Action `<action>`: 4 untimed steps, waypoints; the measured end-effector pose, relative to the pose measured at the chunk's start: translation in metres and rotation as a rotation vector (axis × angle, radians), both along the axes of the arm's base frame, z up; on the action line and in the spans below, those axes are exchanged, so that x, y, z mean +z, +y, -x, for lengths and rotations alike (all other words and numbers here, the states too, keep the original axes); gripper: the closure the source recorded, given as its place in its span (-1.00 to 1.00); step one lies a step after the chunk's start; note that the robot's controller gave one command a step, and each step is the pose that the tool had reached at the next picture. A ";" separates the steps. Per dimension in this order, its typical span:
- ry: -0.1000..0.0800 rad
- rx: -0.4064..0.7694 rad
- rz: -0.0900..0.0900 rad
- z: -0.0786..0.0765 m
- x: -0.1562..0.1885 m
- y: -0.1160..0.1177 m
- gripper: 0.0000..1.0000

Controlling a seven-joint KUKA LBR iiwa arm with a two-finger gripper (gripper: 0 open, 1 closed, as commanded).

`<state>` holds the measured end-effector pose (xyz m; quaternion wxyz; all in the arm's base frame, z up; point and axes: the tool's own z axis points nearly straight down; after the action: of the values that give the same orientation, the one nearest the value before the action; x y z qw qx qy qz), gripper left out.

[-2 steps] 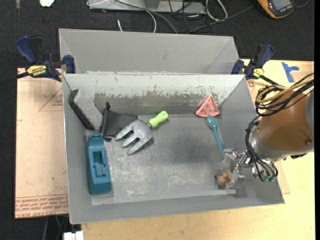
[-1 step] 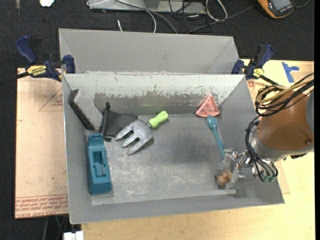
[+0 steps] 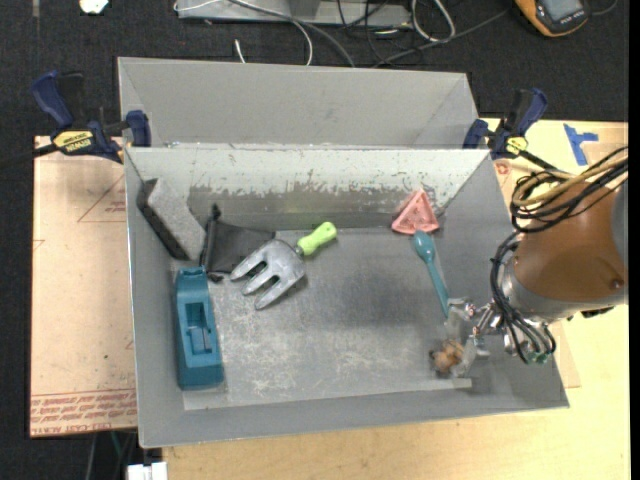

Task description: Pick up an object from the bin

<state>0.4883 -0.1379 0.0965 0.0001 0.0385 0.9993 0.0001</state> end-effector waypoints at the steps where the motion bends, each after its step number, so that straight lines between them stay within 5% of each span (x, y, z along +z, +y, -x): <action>1: 0.000 0.000 0.000 0.000 0.000 0.000 1.00; 3: 0.017 0.013 -0.001 -0.007 -0.026 -0.001 1.00; 4: 0.016 0.073 -0.003 -0.013 0.081 -0.009 1.00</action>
Offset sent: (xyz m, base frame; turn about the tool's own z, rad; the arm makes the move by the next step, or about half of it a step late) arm 0.0073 0.0003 -0.0265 -0.0017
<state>0.5013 -0.1471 0.1777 -0.0079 0.0018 1.0000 0.0012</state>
